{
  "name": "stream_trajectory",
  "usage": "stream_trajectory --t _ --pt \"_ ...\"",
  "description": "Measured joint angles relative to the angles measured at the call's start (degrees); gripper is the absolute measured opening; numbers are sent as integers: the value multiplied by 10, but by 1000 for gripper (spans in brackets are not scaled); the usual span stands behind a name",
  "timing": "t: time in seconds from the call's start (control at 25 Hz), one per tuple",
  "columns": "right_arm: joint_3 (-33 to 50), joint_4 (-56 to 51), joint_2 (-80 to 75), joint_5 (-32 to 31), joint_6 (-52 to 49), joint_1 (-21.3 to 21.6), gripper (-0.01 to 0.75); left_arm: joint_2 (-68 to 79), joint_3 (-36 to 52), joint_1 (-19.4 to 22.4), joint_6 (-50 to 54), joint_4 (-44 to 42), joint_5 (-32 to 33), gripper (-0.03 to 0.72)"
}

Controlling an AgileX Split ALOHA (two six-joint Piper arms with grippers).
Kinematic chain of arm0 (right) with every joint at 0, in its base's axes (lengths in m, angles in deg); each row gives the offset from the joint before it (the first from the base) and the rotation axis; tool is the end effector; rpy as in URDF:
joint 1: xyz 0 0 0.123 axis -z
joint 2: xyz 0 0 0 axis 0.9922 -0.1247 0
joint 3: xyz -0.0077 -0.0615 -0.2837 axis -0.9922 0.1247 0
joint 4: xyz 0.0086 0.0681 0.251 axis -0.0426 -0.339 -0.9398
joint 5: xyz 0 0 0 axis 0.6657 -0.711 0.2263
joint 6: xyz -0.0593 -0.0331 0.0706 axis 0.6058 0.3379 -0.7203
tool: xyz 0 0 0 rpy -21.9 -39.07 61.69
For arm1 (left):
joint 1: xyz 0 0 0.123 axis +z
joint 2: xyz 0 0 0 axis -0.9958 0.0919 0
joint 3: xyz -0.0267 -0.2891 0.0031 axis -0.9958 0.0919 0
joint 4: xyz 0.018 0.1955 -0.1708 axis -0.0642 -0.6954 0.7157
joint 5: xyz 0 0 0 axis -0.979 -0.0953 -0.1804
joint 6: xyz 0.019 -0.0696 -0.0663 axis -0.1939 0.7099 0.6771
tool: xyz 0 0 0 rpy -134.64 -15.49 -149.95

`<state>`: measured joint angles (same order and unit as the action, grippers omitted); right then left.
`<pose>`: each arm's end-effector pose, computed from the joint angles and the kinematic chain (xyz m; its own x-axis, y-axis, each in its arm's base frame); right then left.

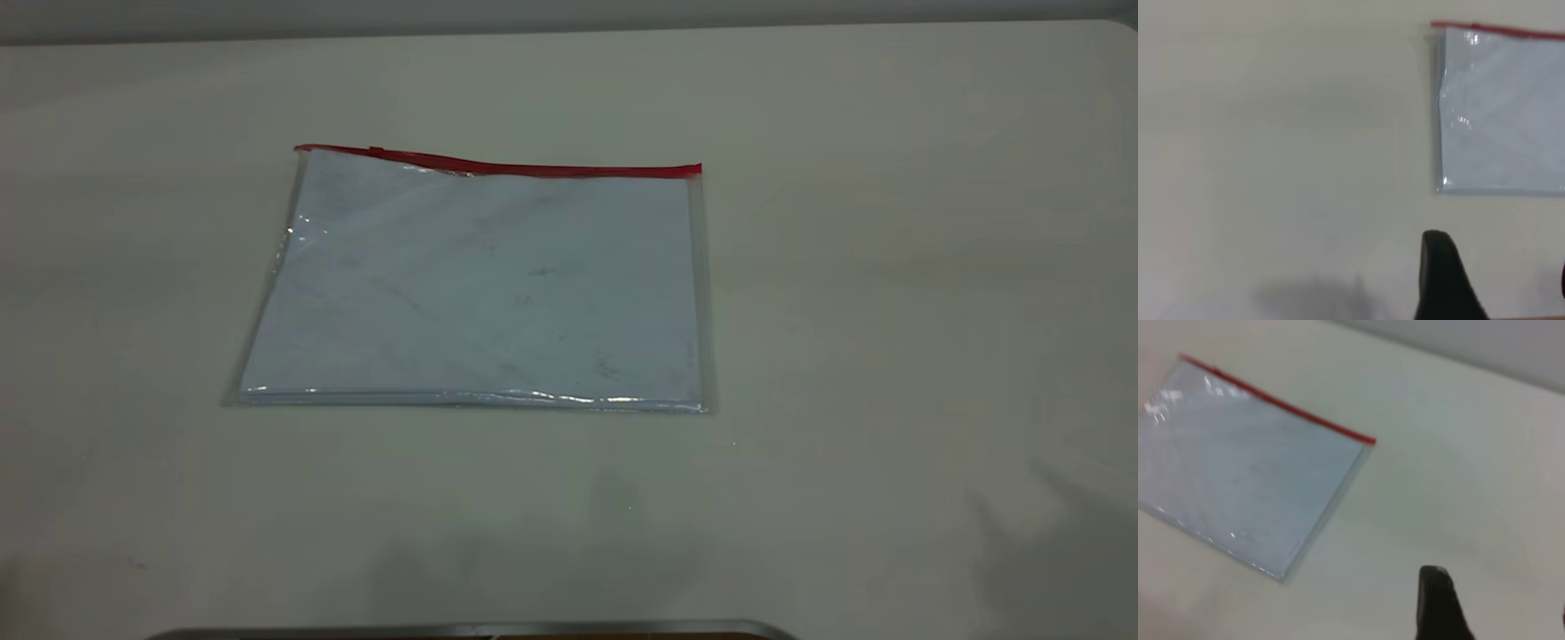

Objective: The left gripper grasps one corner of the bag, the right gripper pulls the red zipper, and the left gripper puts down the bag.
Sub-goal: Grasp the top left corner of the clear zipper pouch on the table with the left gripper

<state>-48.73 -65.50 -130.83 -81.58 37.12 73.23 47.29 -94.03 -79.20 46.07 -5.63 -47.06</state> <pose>0.1588 0.0433 0.2675 -0.4988 -0.2466 -0.8309 -0.3856 0.9217 -0.0421 0.1378 0.0025 0.3000 -0.6574 -0.0362 -0.7527 0.0046 0.9986 -0.0521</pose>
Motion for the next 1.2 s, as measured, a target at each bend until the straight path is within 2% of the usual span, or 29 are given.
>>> stream_trajectory --t 0.08,0.2,0.44,0.64,0.88,1.0,1.2 --pt "-17 -46 -78 40 49 0 501 73 -3 0 -26 18 -30 482" --pt "-53 -119 -185 67 126 -2 519 195 -21 0 -76 54 -71 482" --pt "-138 -253 -382 84 267 -51 525 409 -98 0 -174 107 -132 512" --pt "-210 -326 -511 86 330 -85 525 574 -196 0 -203 116 -138 583" --pt "-288 -360 -594 44 341 -87 525 726 -326 0 -247 141 -149 591" --pt "-315 -369 -613 32 342 -87 525 799 -394 0 -299 192 -142 591" --pt "-330 -378 -628 30 342 -87 526 921 -499 0 -429 326 -98 591"
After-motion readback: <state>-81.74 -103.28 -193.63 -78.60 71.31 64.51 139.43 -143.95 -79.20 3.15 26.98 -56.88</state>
